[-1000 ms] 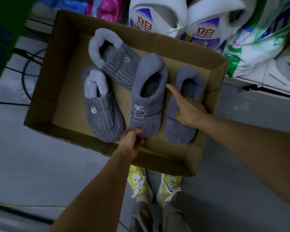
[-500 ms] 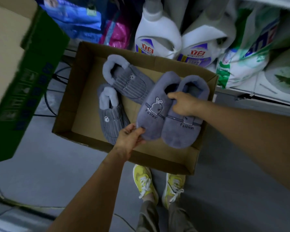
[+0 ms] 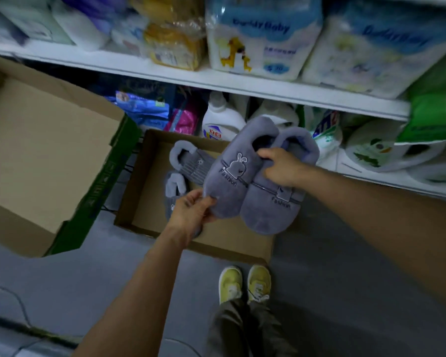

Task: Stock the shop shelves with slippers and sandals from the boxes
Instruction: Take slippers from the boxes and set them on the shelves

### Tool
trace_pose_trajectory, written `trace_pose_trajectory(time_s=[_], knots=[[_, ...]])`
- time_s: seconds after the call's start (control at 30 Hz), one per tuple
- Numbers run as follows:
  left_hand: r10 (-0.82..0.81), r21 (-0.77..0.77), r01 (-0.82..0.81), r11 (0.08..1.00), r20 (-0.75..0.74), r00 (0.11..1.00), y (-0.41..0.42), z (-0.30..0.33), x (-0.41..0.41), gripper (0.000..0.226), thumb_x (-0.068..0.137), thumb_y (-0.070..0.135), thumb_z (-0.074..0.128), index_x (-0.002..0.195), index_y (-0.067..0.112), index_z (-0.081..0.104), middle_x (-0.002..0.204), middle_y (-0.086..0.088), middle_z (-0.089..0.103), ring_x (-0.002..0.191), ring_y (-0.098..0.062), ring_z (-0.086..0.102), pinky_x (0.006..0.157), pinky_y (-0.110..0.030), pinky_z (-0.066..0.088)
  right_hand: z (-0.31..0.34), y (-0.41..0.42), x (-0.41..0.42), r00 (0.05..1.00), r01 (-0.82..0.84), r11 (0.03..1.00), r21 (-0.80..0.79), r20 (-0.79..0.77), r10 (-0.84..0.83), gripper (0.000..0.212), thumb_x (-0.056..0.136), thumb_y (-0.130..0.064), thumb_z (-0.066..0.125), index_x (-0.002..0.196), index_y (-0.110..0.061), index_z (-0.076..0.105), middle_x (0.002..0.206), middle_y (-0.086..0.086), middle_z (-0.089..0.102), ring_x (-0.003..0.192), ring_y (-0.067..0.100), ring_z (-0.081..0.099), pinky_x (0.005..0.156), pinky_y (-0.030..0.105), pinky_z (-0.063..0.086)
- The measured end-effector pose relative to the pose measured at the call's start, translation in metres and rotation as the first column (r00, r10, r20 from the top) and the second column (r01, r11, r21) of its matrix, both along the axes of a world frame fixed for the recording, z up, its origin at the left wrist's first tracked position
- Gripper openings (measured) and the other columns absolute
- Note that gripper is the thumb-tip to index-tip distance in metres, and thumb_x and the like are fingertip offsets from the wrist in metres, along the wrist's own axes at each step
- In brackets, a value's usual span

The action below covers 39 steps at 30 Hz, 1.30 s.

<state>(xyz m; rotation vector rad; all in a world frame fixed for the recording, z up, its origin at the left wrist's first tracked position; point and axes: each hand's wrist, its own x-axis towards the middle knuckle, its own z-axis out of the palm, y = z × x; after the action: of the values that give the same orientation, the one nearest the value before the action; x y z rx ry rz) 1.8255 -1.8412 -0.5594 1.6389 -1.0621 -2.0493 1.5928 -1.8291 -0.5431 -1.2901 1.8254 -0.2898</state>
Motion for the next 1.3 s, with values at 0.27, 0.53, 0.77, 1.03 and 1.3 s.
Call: trace_pose_trajectory(time_s=[0.27, 0.53, 0.77, 1.03, 1.3], knots=[[-0.016, -0.024, 0.014, 1.000, -0.110, 0.994, -0.002, 0.107, -0.019, 0.015, 0.094, 0.009, 0.053, 0.097, 0.009, 0.067, 0.084, -0.006, 0.074, 0.081, -0.019, 0.068, 0.072, -0.033, 0.059, 0.132, 0.042, -0.032, 0.978, 0.183, 0.978, -0.095, -0.081, -0.191, 0.042, 0.087, -0.003, 0.048, 0.127, -0.016, 0.052, 0.125, 0.004, 0.055, 0.105, 0.020, 0.053, 0.079, 0.024, 0.038], [-0.252, -0.146, 0.222, 0.964, -0.241, 0.937, 0.020, 0.201, -0.044, 0.020, 0.092, 0.006, 0.055, 0.107, 0.013, 0.066, 0.103, -0.010, 0.073, 0.092, -0.023, 0.070, 0.073, -0.036, 0.056, 0.248, 0.103, -0.067, 0.931, 0.286, 0.928, -0.239, -0.160, -0.328, 0.054, 0.083, -0.003, 0.053, 0.133, -0.021, 0.043, 0.114, 0.004, 0.055, 0.094, 0.020, 0.056, 0.069, 0.025, 0.045], [-0.388, -0.187, 0.342, 0.921, -0.367, 0.845, 0.053, 0.257, -0.104, 0.033, 0.091, 0.001, 0.053, 0.120, 0.016, 0.059, 0.108, -0.013, 0.071, 0.090, -0.029, 0.070, 0.067, -0.036, 0.058, 0.323, 0.176, -0.116, 0.859, 0.333, 0.889, -0.314, -0.286, -0.423, 0.053, 0.089, -0.006, 0.050, 0.139, -0.017, 0.039, 0.115, 0.010, 0.050, 0.095, 0.017, 0.045, 0.072, 0.017, 0.034], [-0.523, -0.204, 0.482, 0.852, -0.369, 0.768, 0.123, 0.295, -0.219, 0.029, 0.090, -0.001, 0.054, 0.117, 0.010, 0.059, 0.102, -0.016, 0.072, 0.085, -0.031, 0.069, 0.066, -0.035, 0.059, 0.363, 0.273, -0.205, 0.821, 0.348, 0.900, -0.261, -0.379, -0.427, 0.062, 0.088, -0.005, 0.044, 0.141, -0.035, 0.036, 0.144, 0.006, 0.042, 0.122, 0.029, 0.048, 0.102, 0.035, 0.041], [-0.489, -0.182, 0.457, 0.870, -0.422, 0.763, 0.236, 0.295, -0.357, 0.026, 0.089, -0.003, 0.054, 0.114, 0.002, 0.059, 0.098, -0.020, 0.069, 0.075, -0.028, 0.070, 0.066, -0.037, 0.060, 0.375, 0.375, -0.330, 0.778, 0.359, 0.890, -0.280, -0.438, -0.451, 0.053, 0.088, -0.003, 0.046, 0.137, -0.022, 0.044, 0.136, 0.008, 0.049, 0.119, 0.027, 0.051, 0.098, 0.029, 0.039]])
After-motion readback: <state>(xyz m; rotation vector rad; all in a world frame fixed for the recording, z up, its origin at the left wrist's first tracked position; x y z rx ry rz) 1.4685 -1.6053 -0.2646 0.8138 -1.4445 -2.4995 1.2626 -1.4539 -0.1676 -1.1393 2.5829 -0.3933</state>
